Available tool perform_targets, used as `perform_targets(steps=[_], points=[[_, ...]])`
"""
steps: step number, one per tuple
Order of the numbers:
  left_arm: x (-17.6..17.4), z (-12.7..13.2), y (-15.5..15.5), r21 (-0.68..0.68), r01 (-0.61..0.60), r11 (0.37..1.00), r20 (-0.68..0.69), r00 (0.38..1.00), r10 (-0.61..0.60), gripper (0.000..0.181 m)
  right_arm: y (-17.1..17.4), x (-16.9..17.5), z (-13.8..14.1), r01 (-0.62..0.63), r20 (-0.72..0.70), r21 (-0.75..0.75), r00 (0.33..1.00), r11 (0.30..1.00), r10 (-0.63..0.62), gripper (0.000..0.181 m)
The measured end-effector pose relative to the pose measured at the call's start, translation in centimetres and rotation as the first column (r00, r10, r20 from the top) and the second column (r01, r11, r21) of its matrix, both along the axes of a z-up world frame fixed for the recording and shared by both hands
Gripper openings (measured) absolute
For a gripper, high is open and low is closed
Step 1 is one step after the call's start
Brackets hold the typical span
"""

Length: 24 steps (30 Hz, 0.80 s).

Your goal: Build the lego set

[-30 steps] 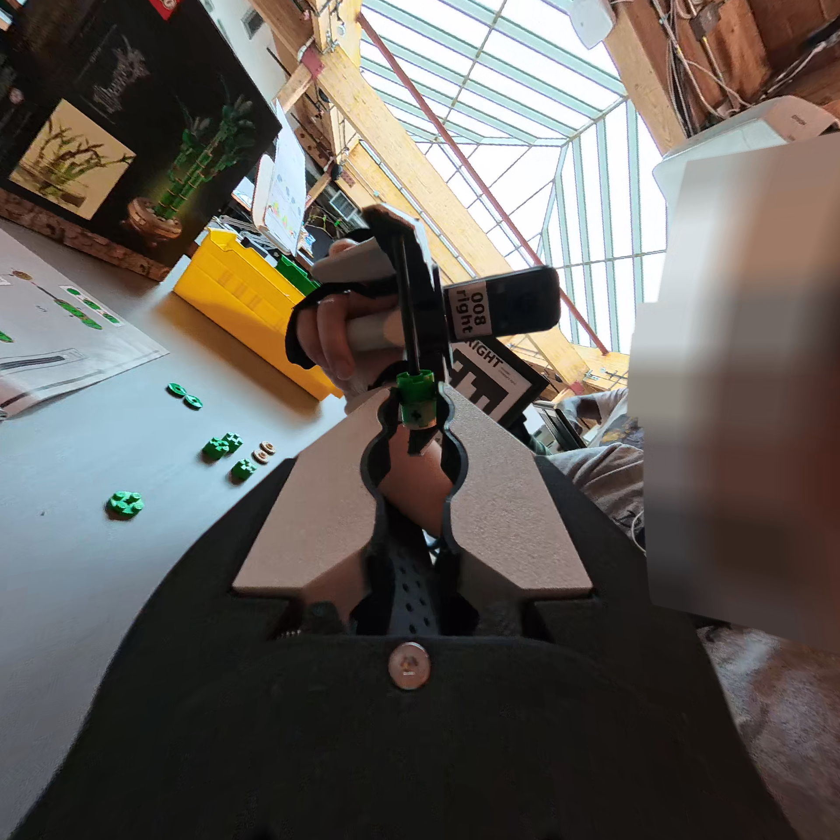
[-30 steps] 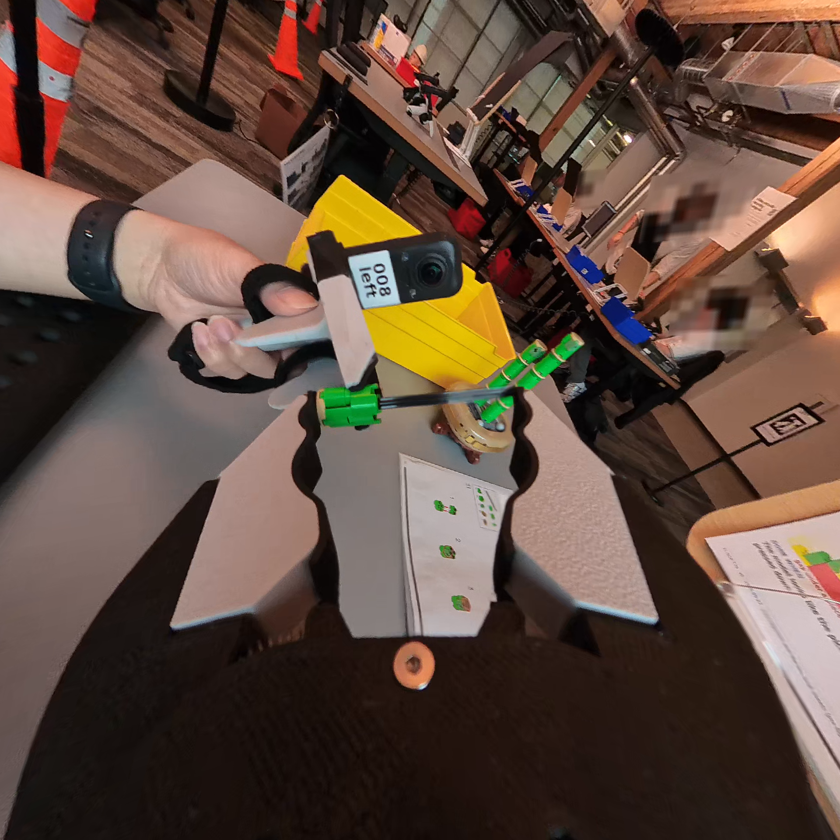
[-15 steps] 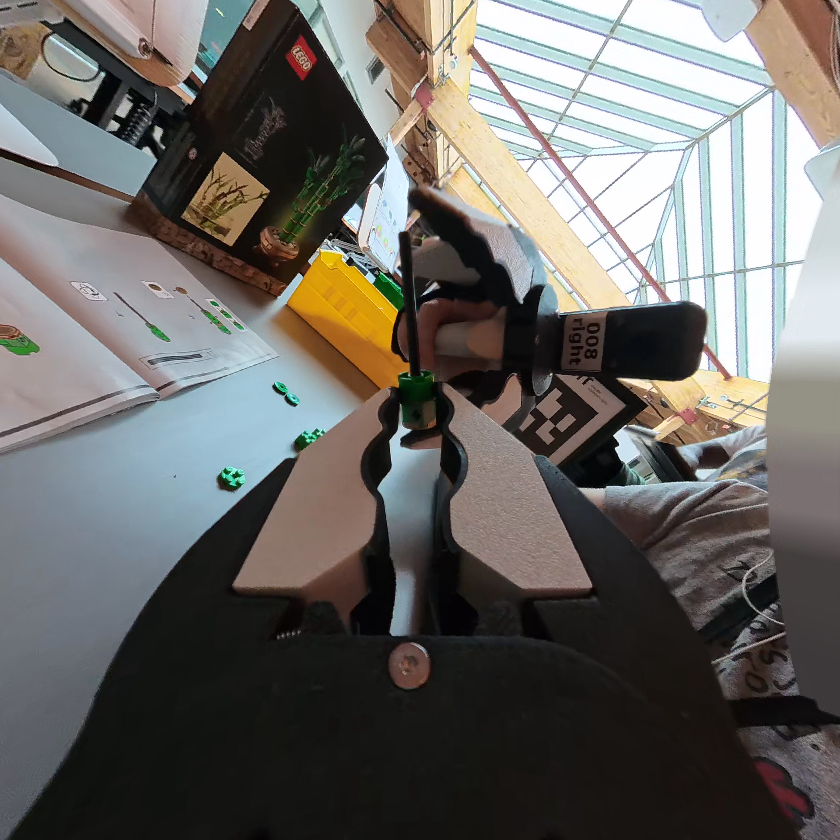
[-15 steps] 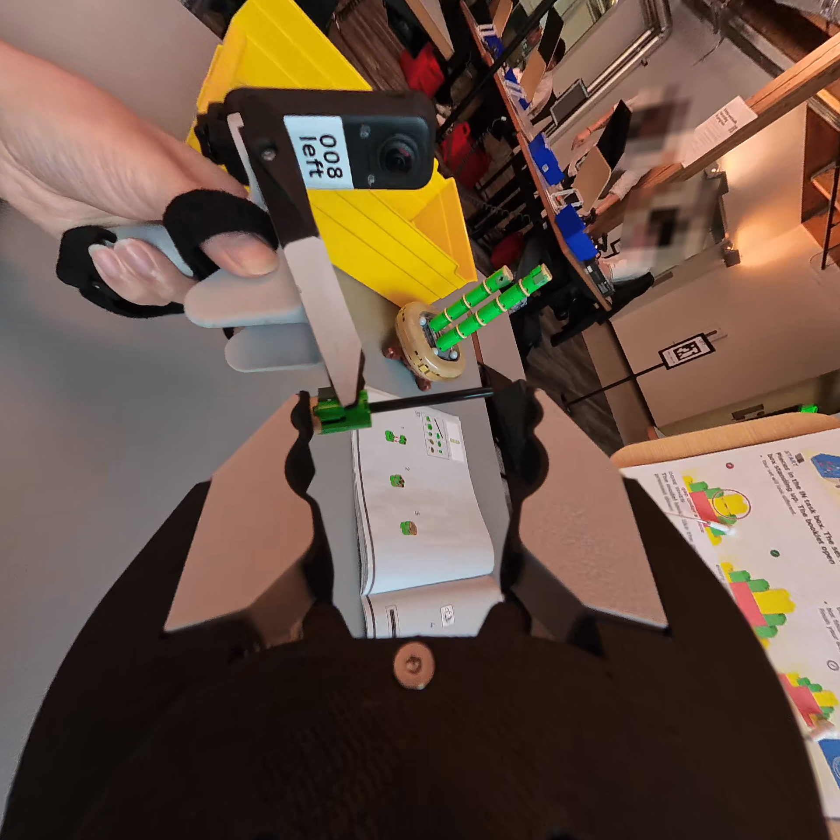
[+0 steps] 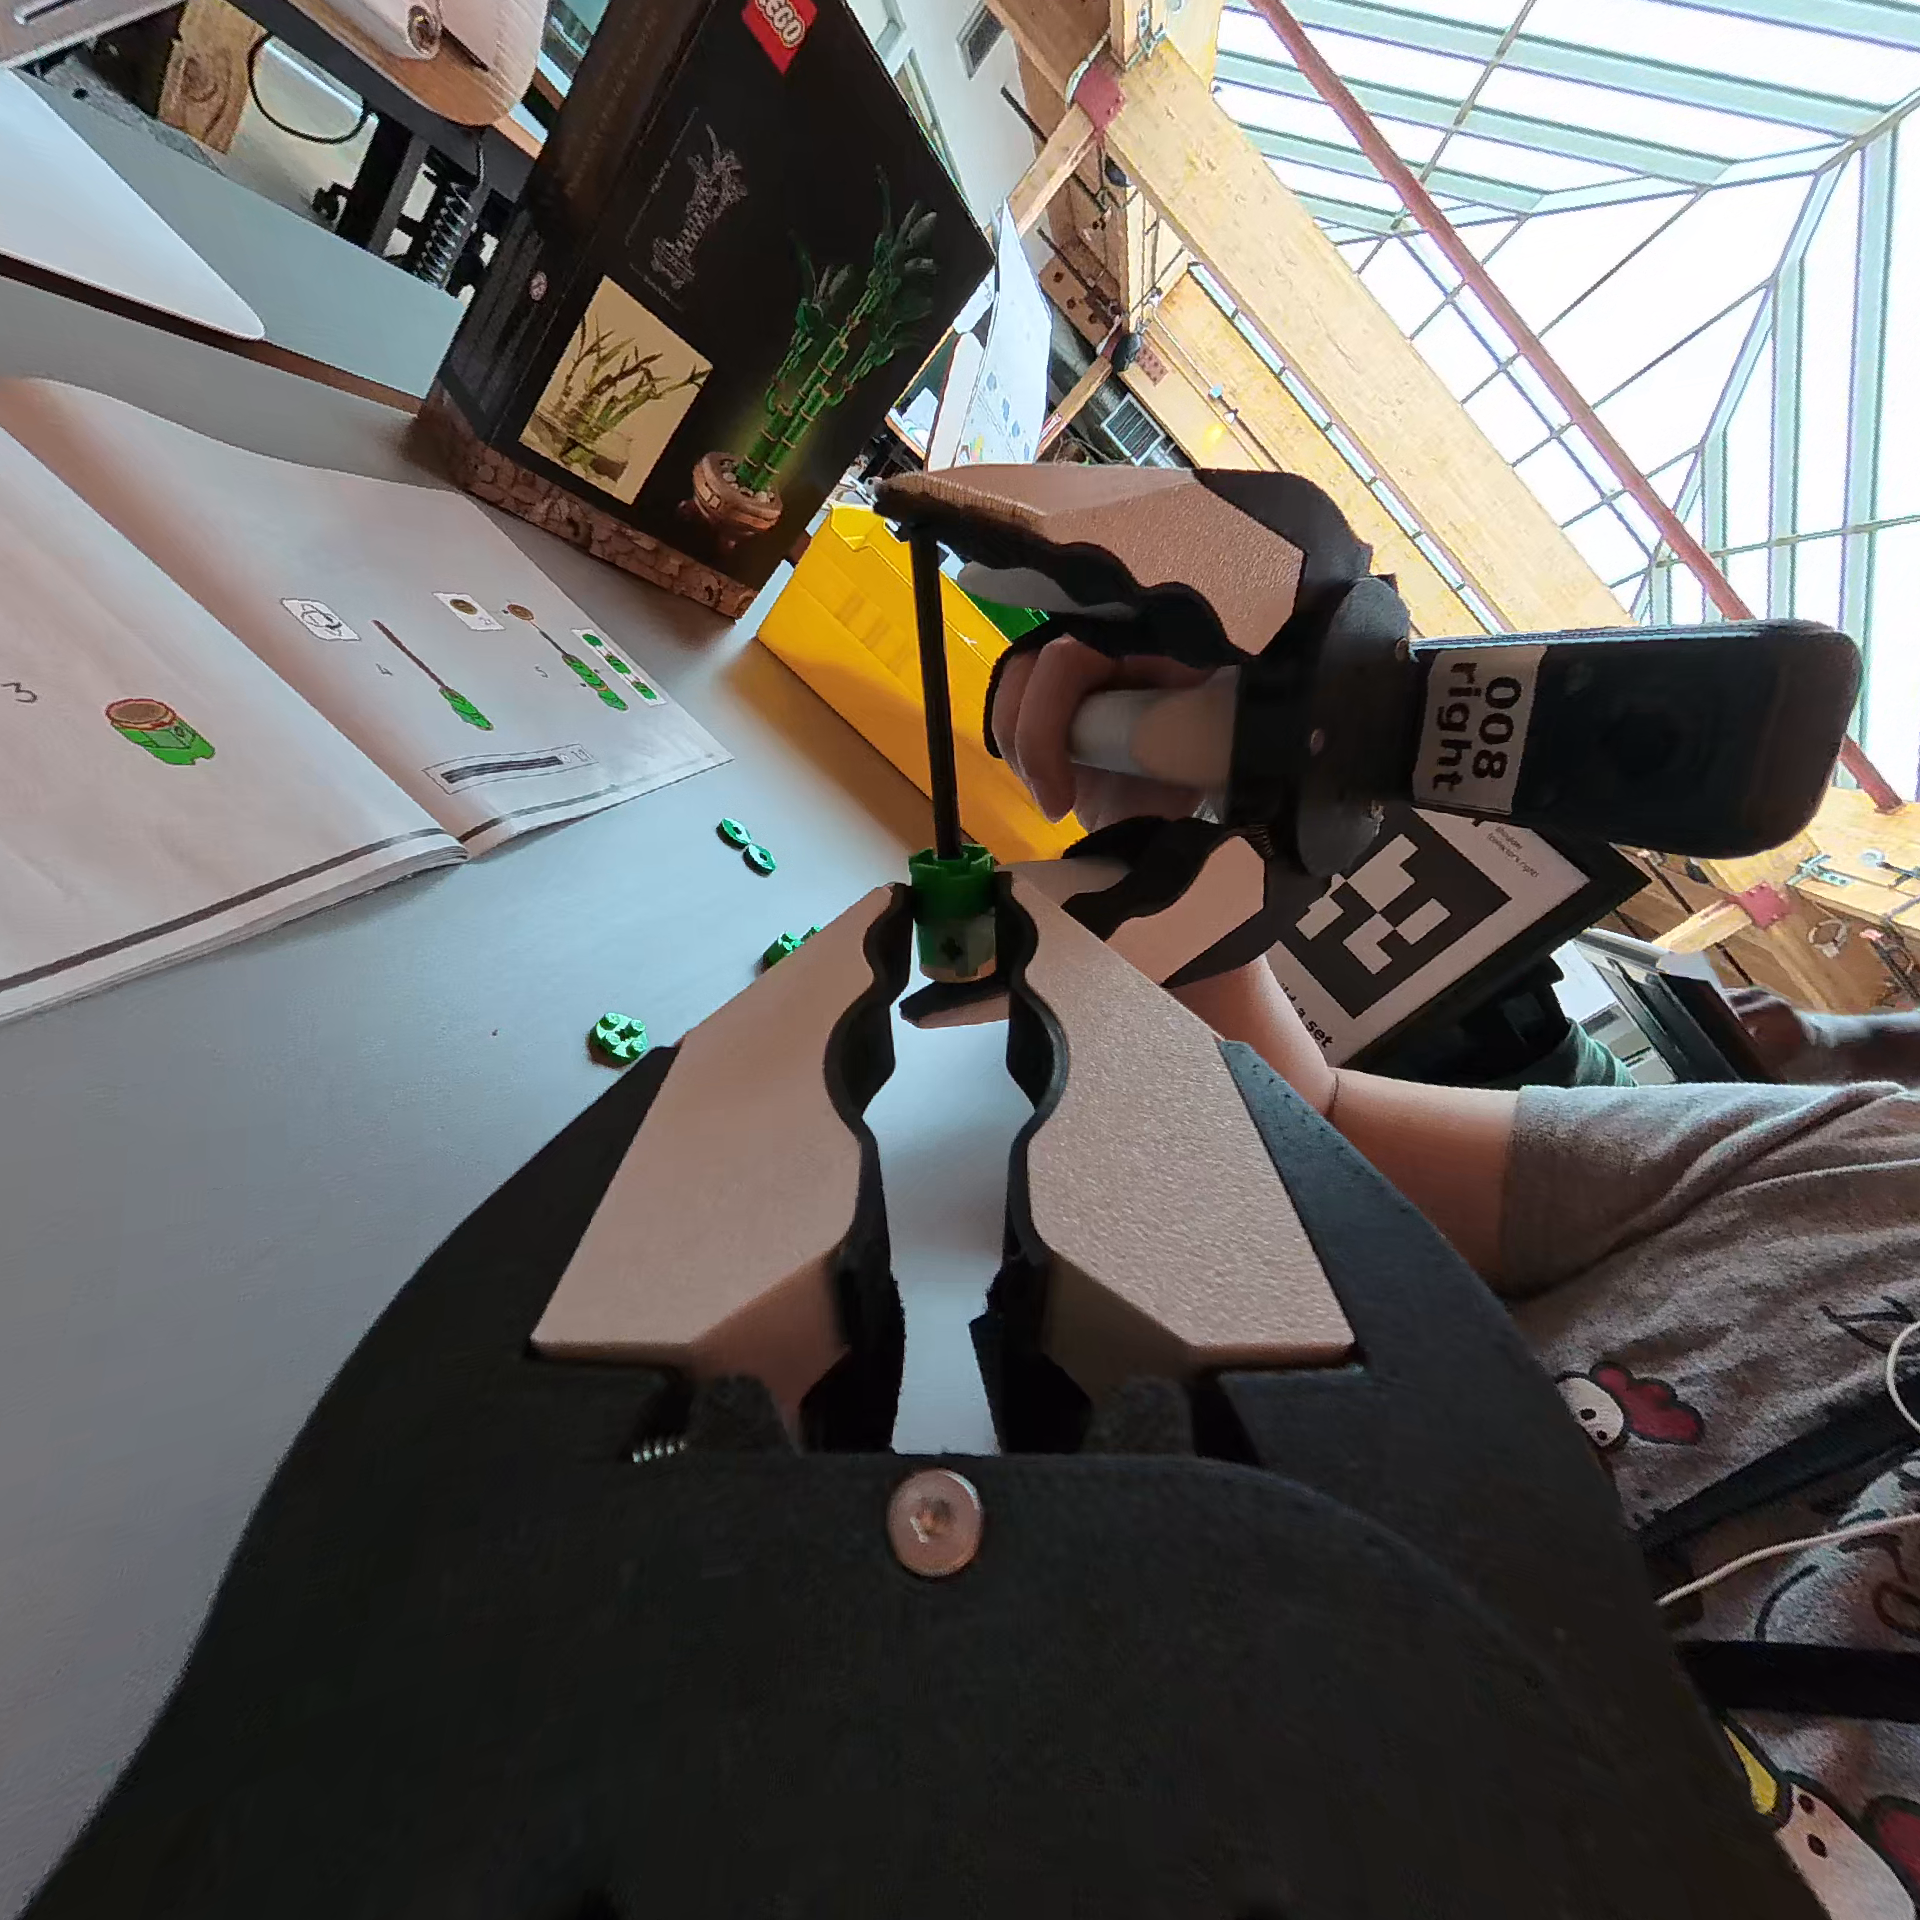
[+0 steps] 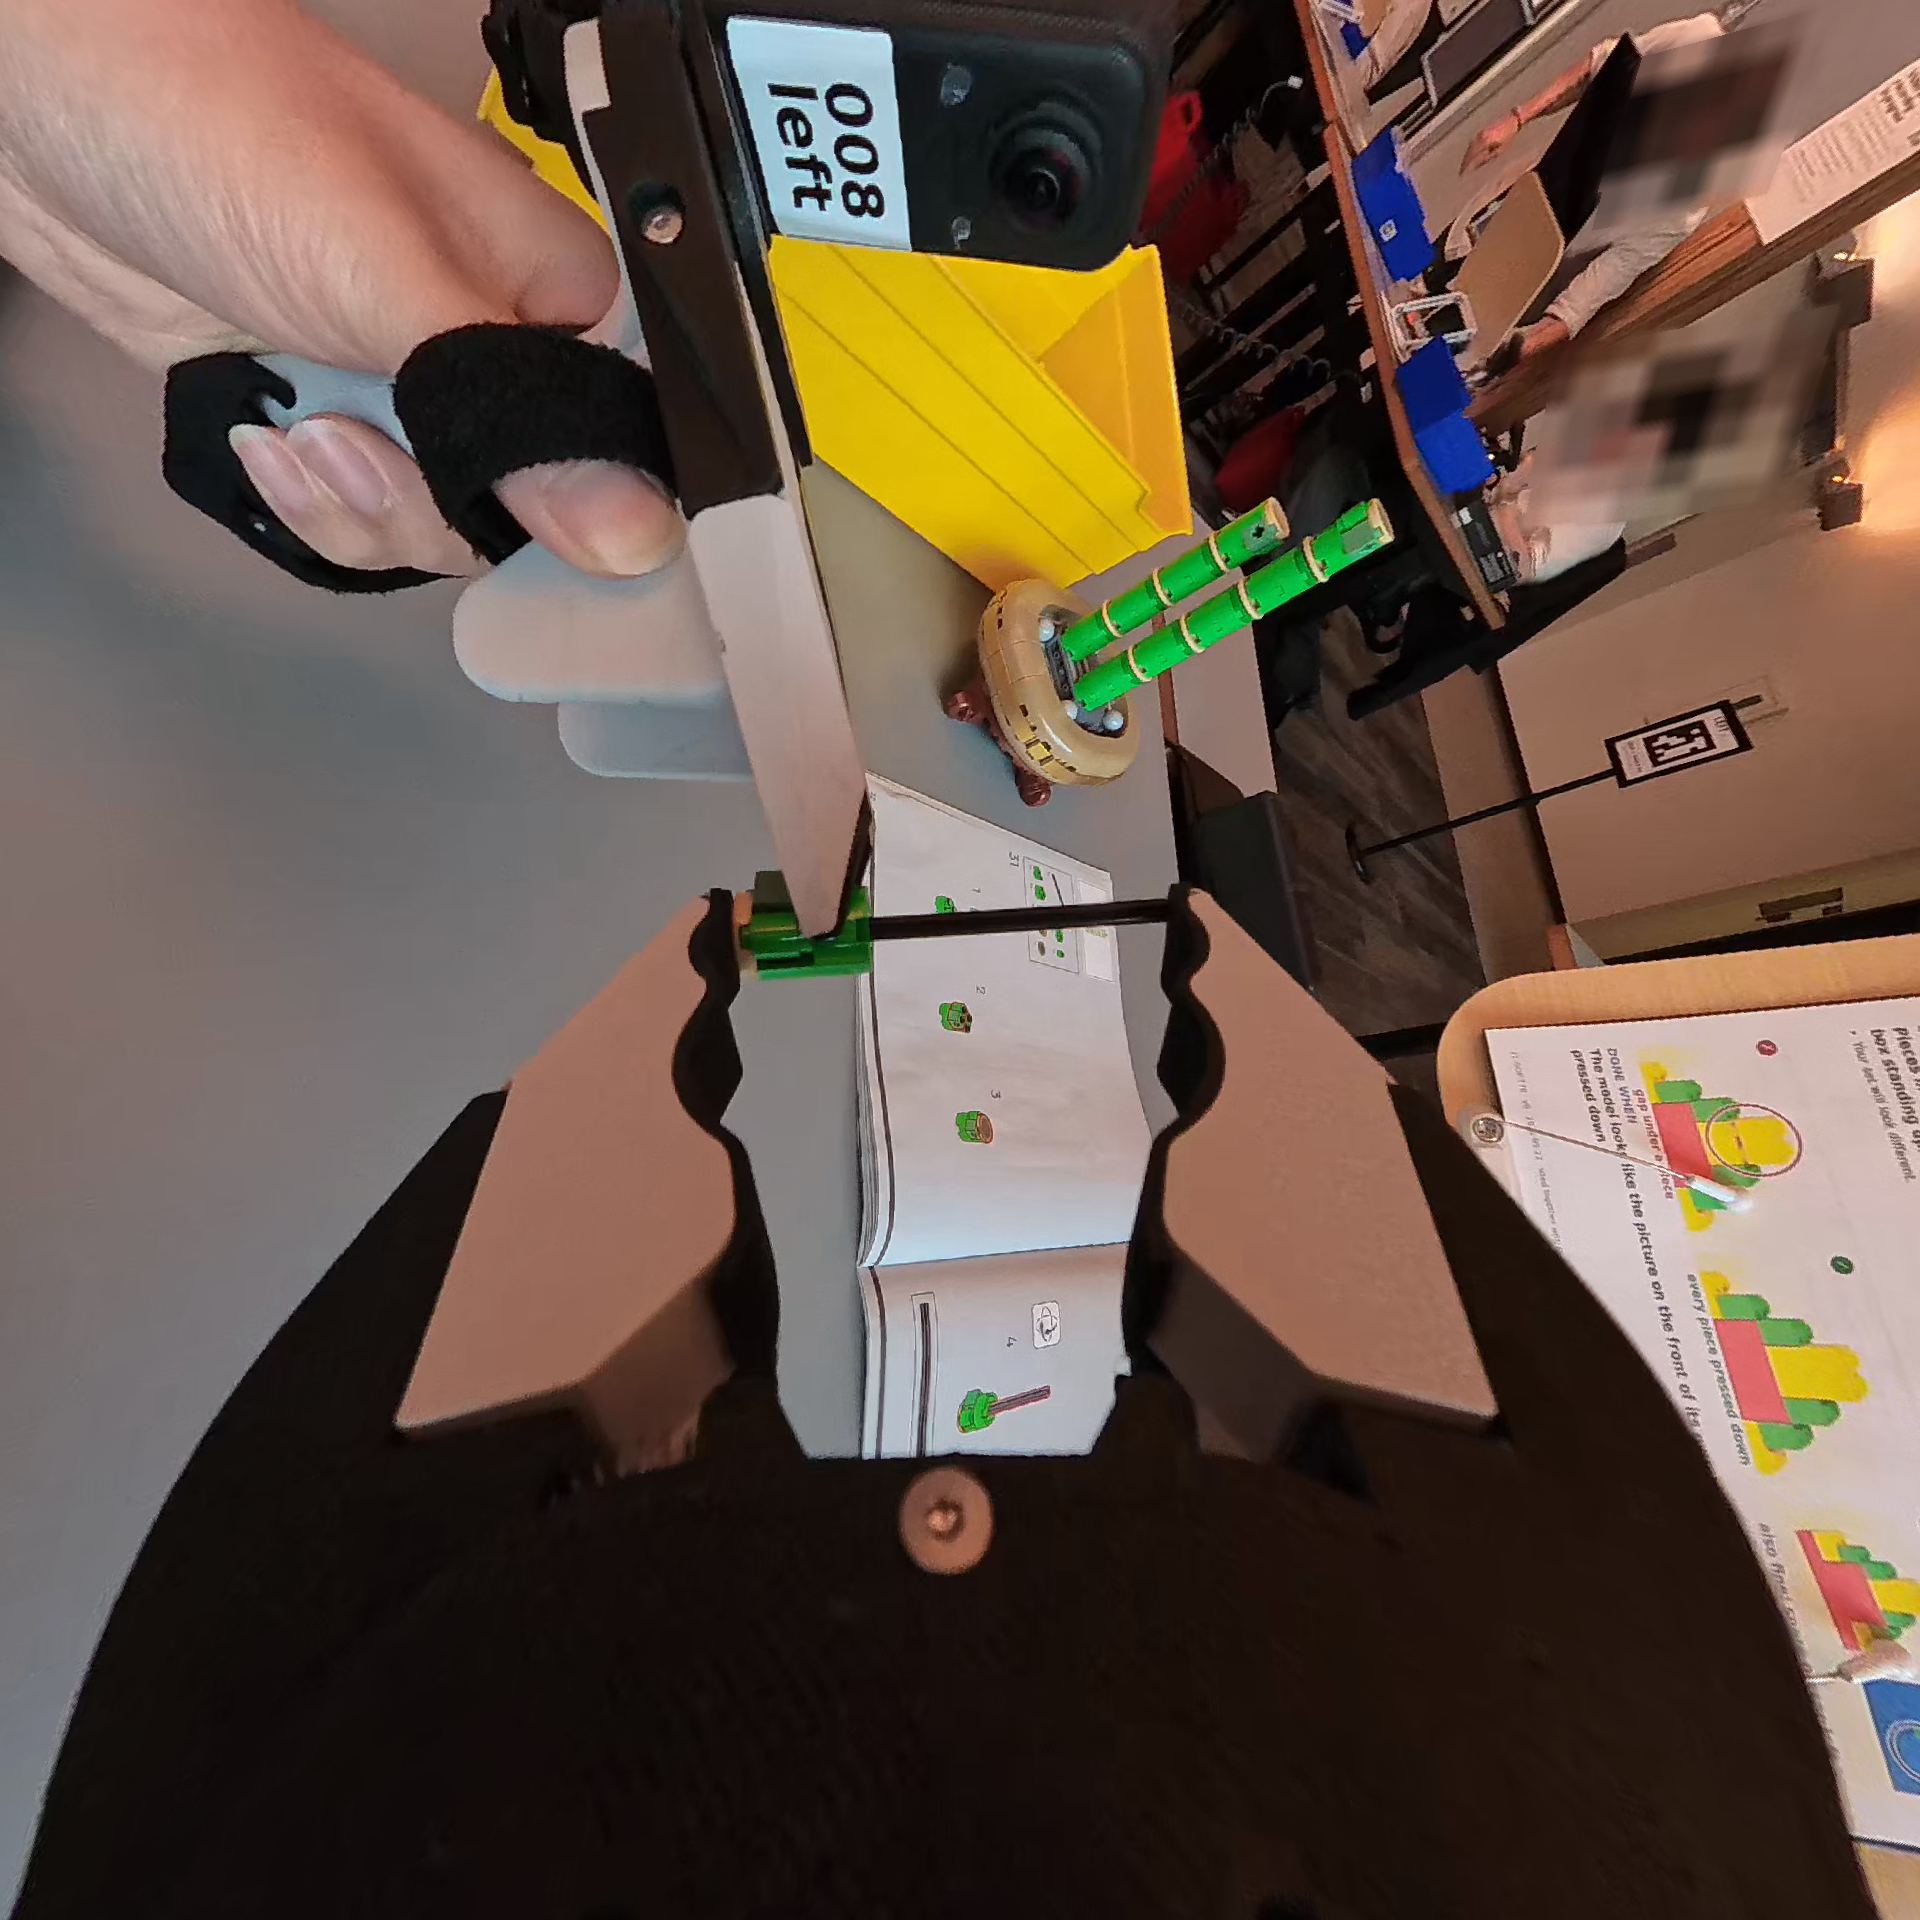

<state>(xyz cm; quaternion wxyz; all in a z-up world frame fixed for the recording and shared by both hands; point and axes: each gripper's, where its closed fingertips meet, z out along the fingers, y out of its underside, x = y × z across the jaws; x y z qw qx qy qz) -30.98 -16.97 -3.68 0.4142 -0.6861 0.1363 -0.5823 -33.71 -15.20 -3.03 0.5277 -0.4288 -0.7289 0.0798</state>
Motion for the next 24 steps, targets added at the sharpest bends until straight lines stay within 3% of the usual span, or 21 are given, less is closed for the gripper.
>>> perform_targets(steps=[13, 19, 24], points=[[0.1, -0.1, -0.1, -0.004, 0.006, 1.000, -0.001, 1.000, -0.006, 0.014, -0.3, 0.0, -0.1, -0.024, -0.007, -0.004, 1.000, 1.000, 0.024, 0.080], [-0.2, 1.0, -0.4, 0.056, 0.019, 0.998, 0.028, 0.999, -0.021, 0.015, -0.4, -0.1, 1.2, -0.034, -0.052, 0.089, 0.998, 0.995, 0.039, 0.081], [-0.1, 2.2, -0.9, 0.129, 0.024, 0.991, 0.043, 0.999, -0.030, 0.040, -1.0, -0.2, 2.7, -0.049, -0.101, 0.212, 0.992, 0.976, 0.071, 0.081]])
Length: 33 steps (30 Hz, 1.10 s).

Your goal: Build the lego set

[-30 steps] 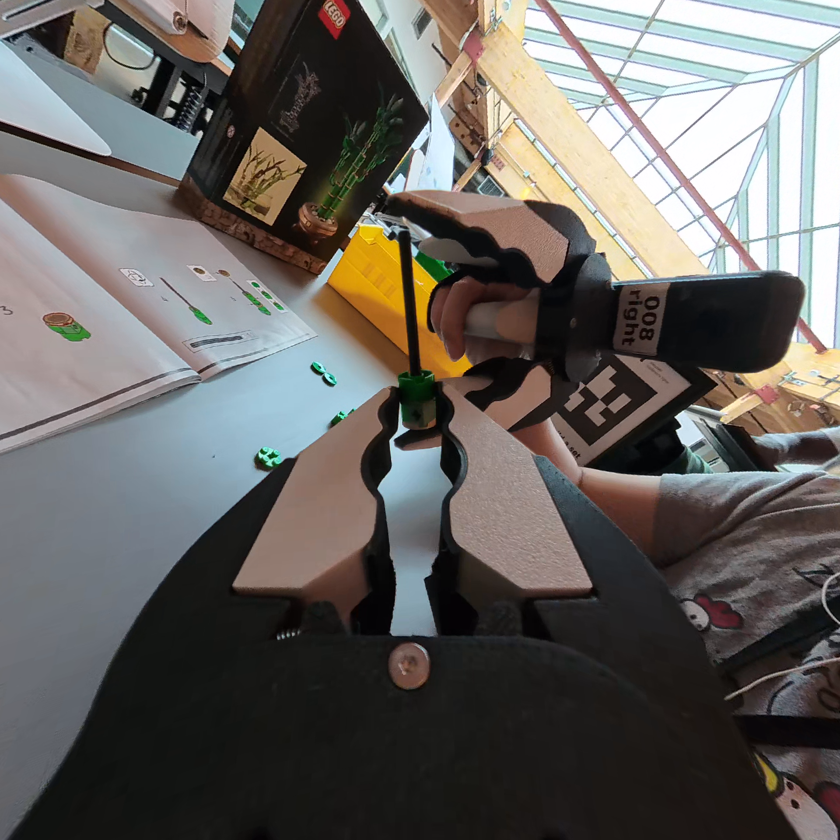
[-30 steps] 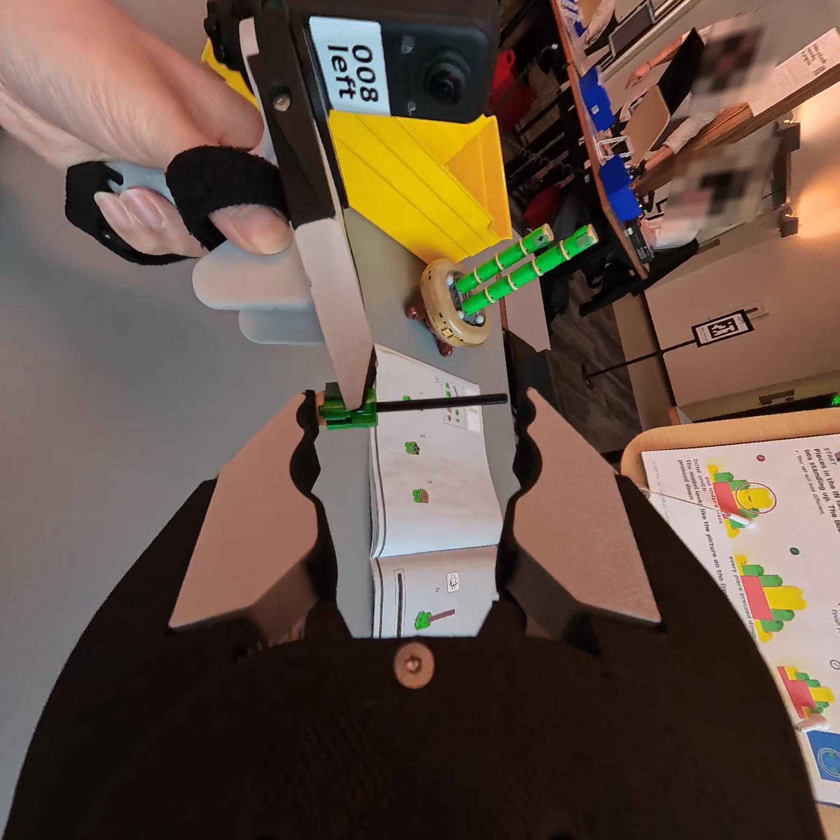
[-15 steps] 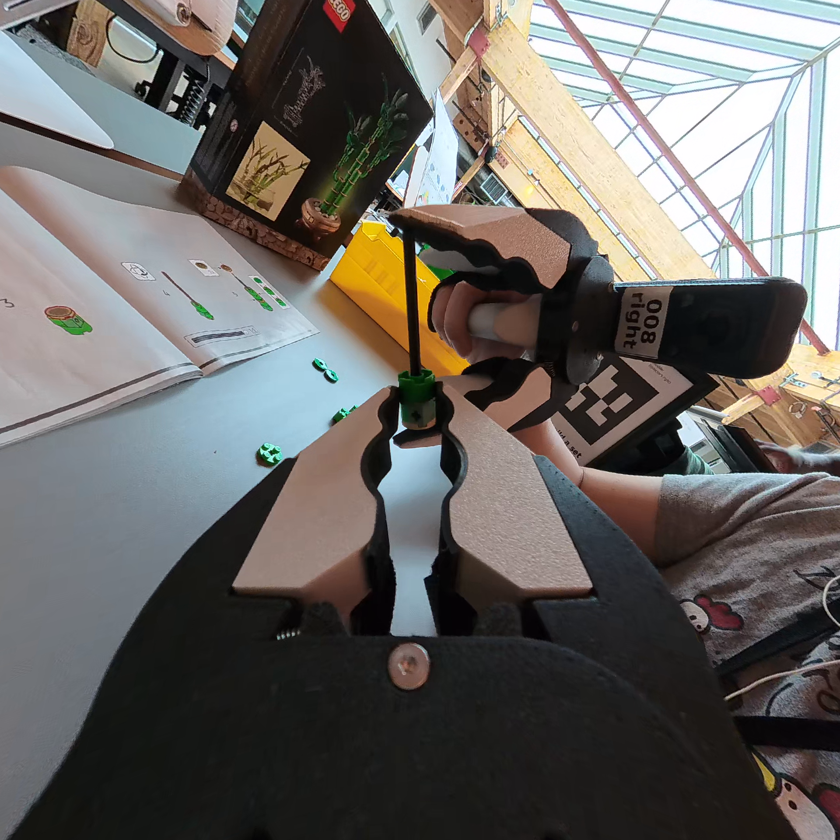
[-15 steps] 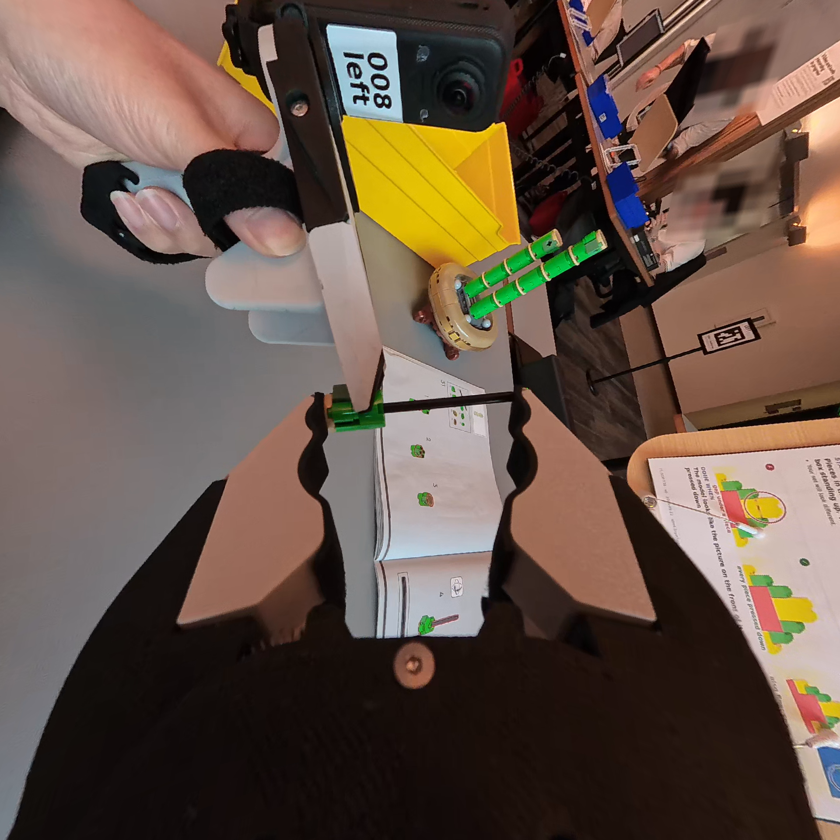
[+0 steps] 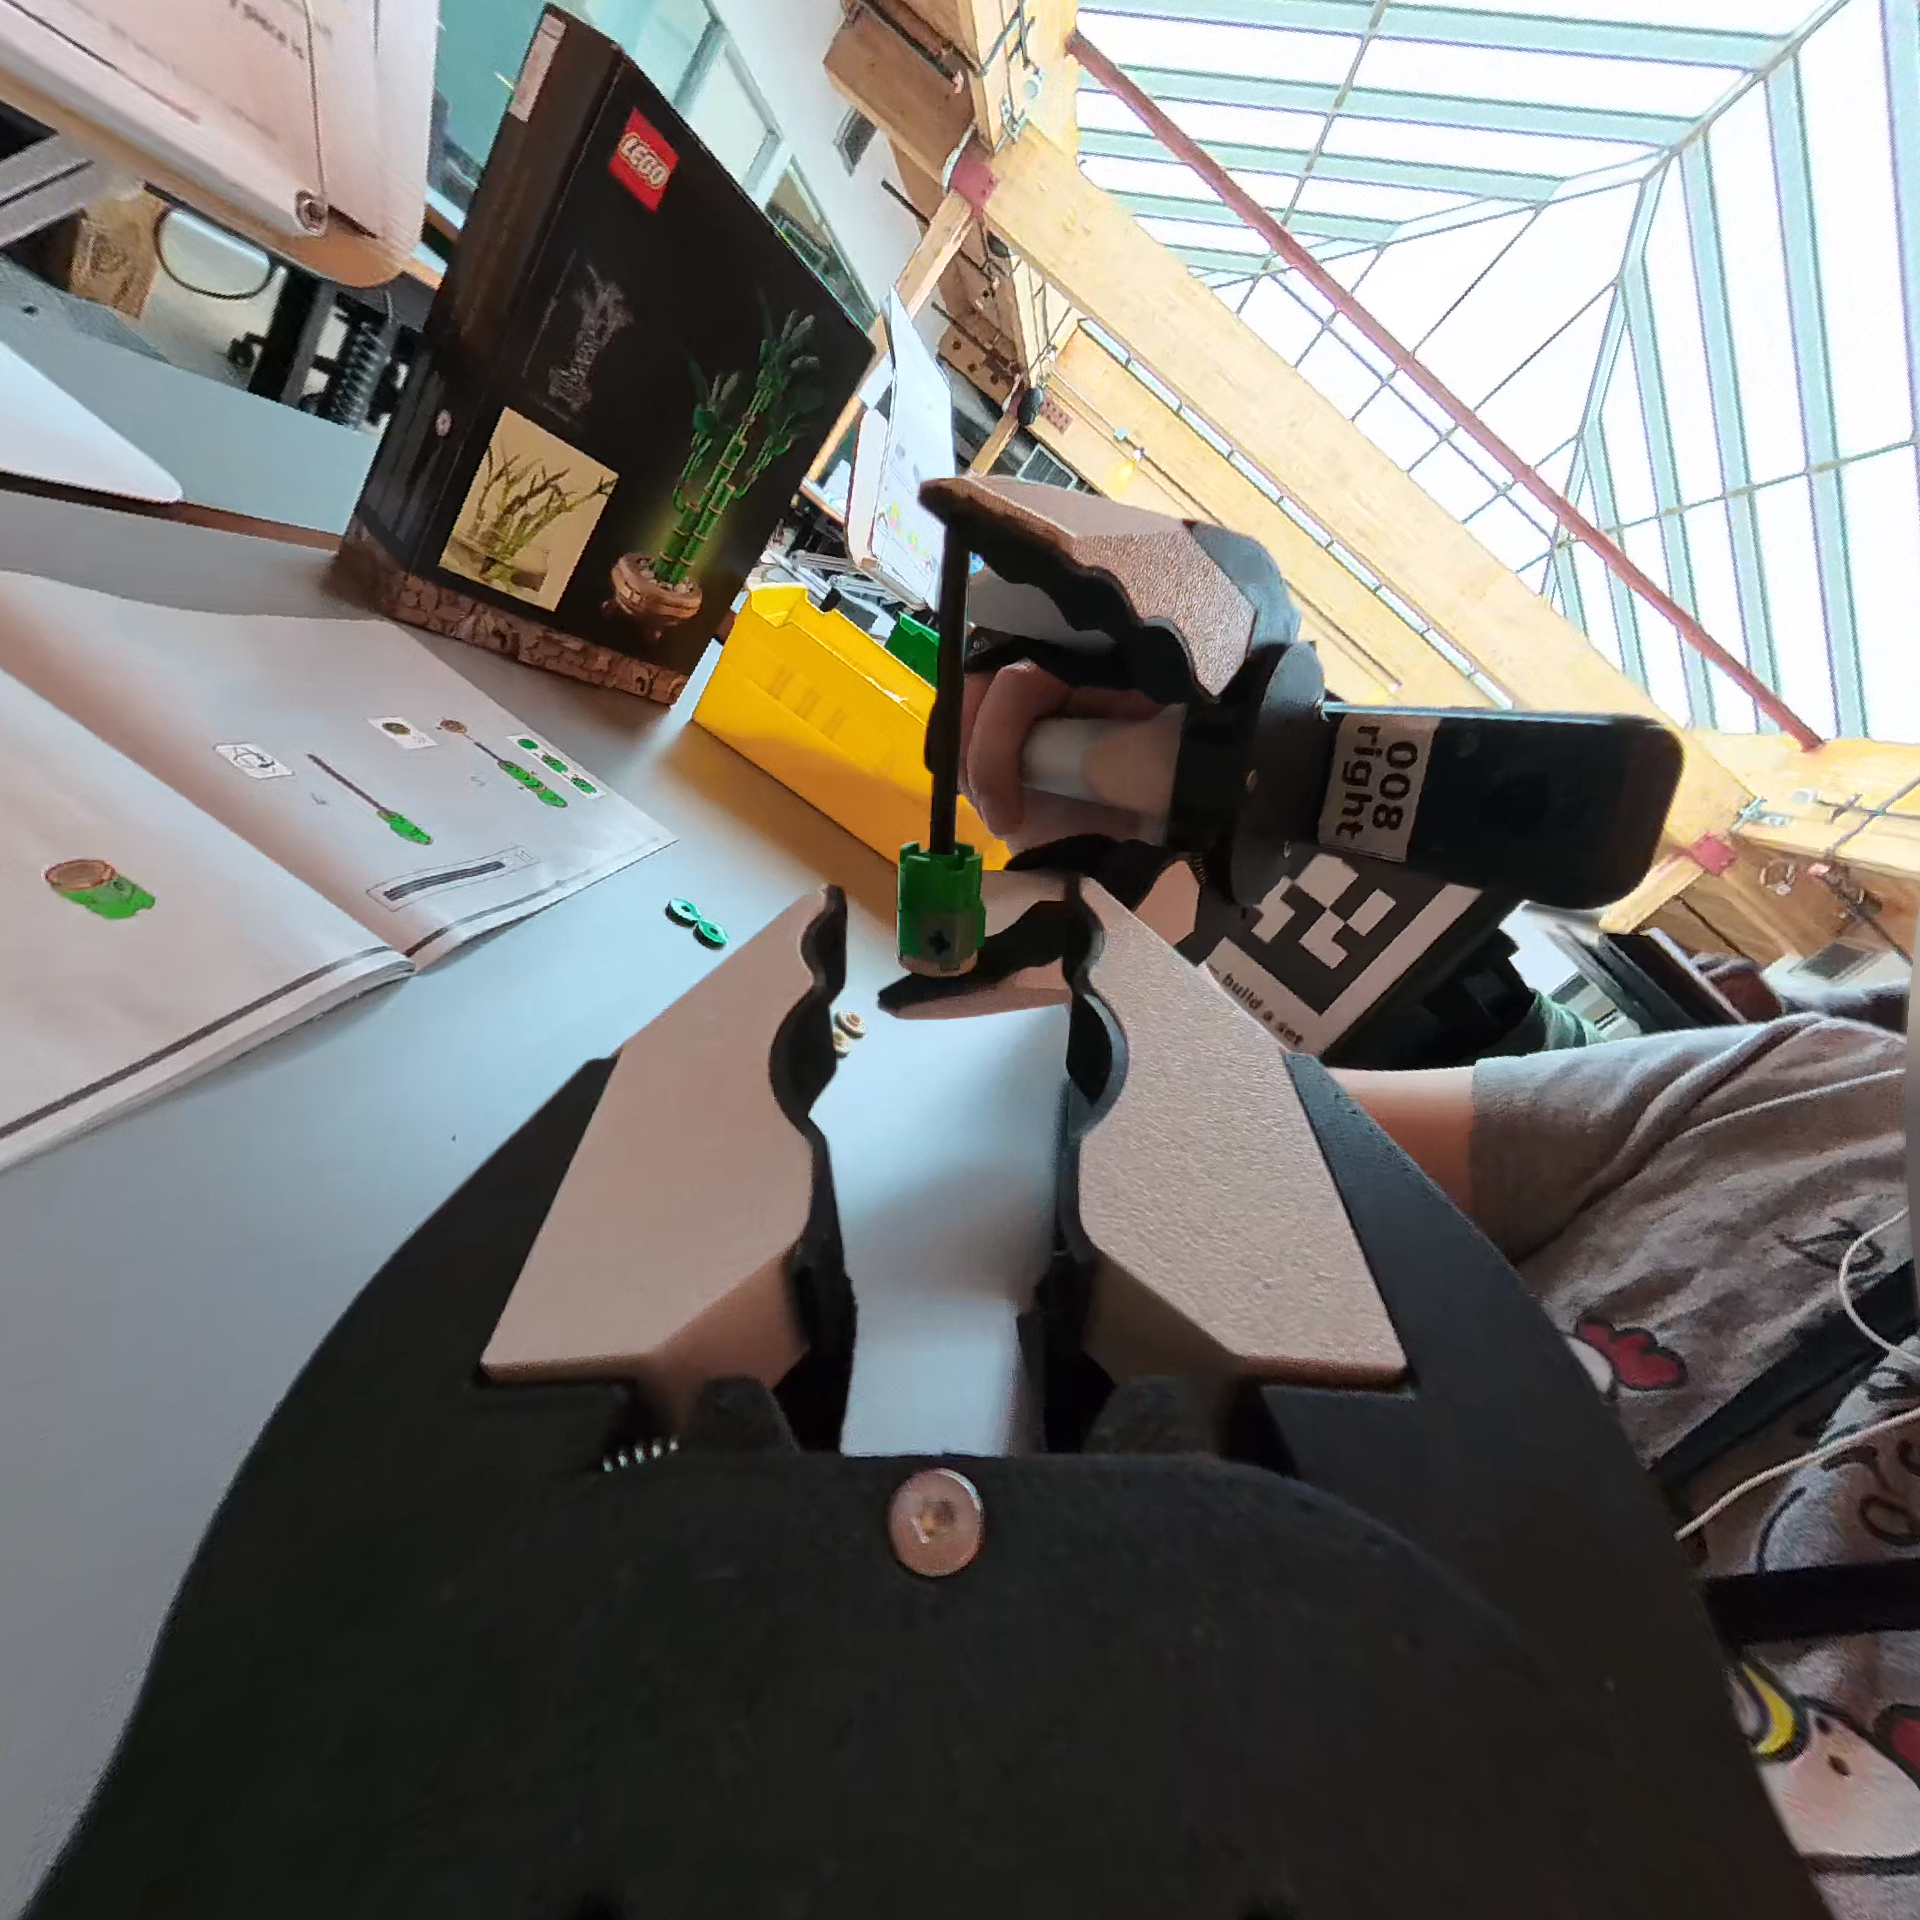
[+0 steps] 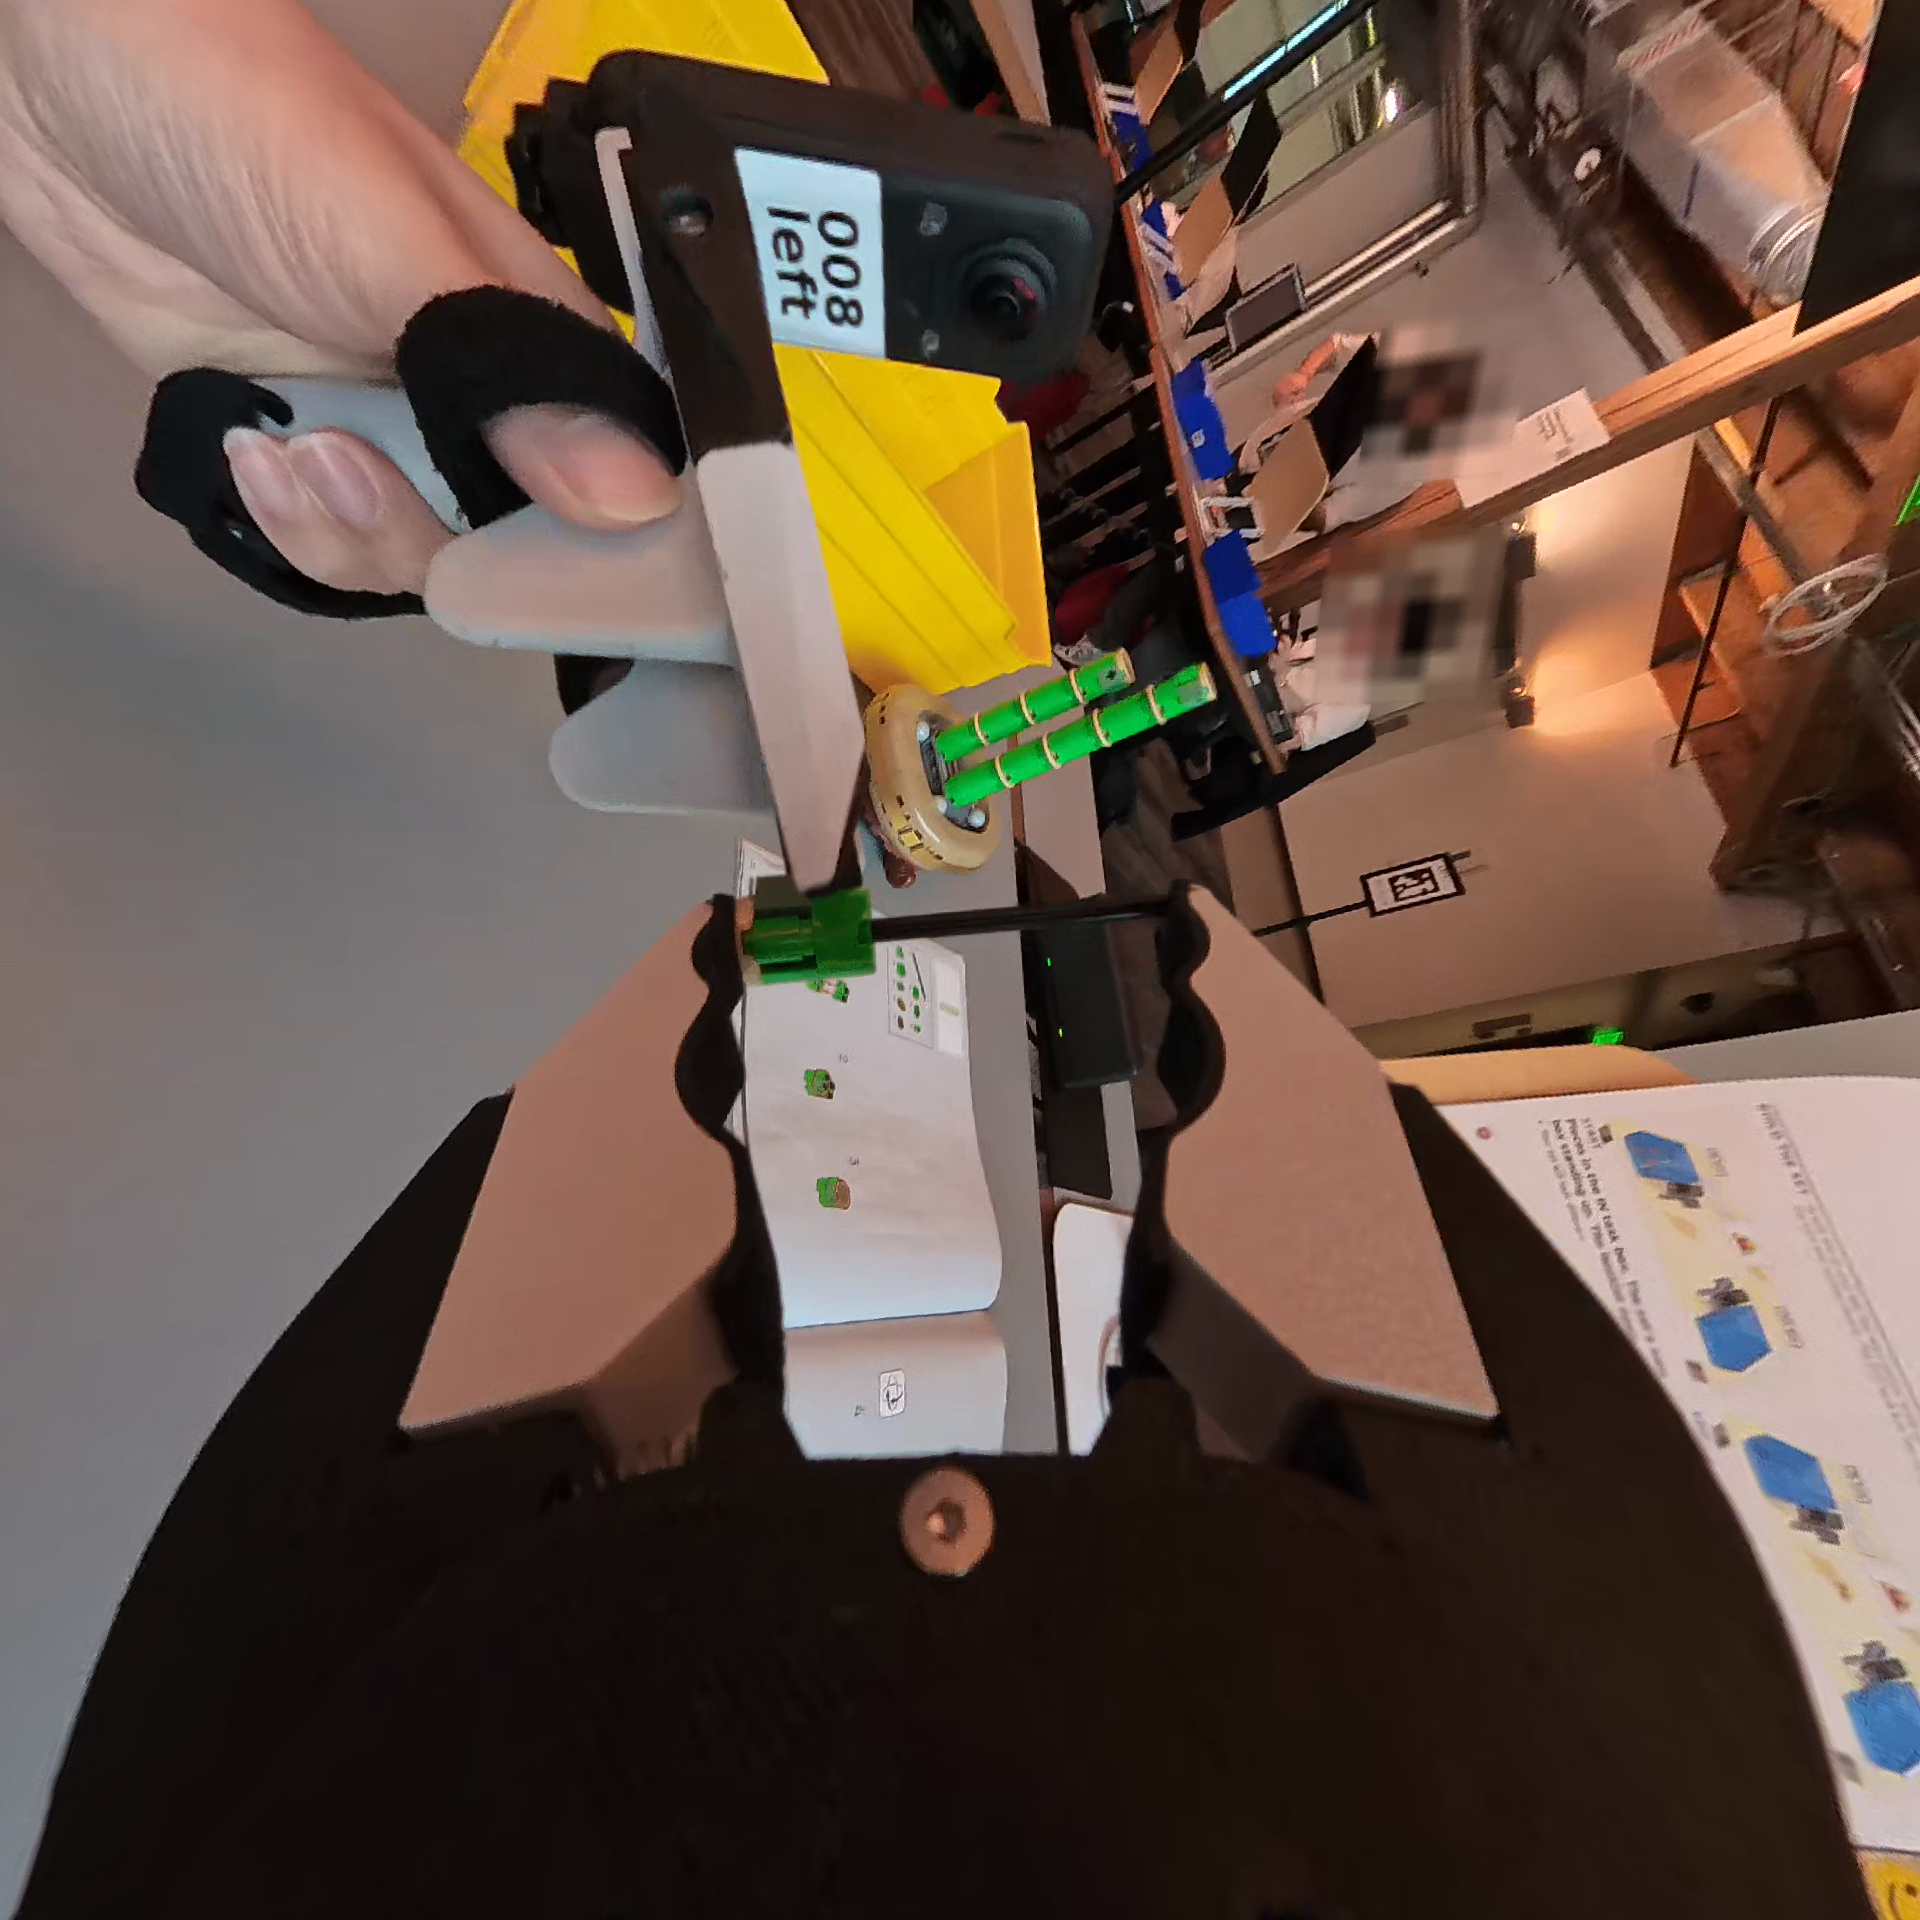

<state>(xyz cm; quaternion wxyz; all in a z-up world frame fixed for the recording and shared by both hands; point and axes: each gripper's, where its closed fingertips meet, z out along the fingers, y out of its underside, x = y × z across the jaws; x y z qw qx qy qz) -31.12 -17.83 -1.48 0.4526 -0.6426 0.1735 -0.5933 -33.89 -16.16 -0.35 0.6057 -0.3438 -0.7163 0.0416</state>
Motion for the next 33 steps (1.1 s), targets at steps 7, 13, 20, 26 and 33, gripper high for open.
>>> perform_targets(steps=[7, 13, 20, 26, 33], points=[[0.5, -0.6, -0.2, 0.066, -0.016, 0.998, -0.106, 0.994, 0.023, 0.016, -0.5, -0.2, 0.2, -0.028, -0.005, 0.044, 1.000, 0.999, 0.029, 0.084], [0.5, 0.9, -1.5, 0.039, 0.090, 0.995, 0.030, 0.995, -0.091, 0.015, -0.3, 1.4, 1.3, -0.124, -0.130, -0.427, 0.989, 0.895, 0.075, 0.085], [1.3, 2.4, -3.8, -0.003, 0.320, 0.947, 0.220, 0.924, -0.312, 0.015, -1.4, 1.9, 4.5, -0.413, -0.401, -0.883, 0.911, 0.225, 0.099, 0.045], [1.6, 2.5, -4.4, -0.018, 0.390, 0.921, 0.260, 0.891, -0.372, 0.015, -2.2, 1.2, 4.7, -0.415, -0.419, -0.908, 0.902, -0.061, 0.099, 0.025], [1.8, 2.2, -4.4, -0.021, 0.396, 0.918, 0.238, 0.894, -0.380, 0.015, -2.8, 1.2, 4.0, -0.386, -0.404, -0.911, 0.905, -0.144, 0.133, 0.003]])
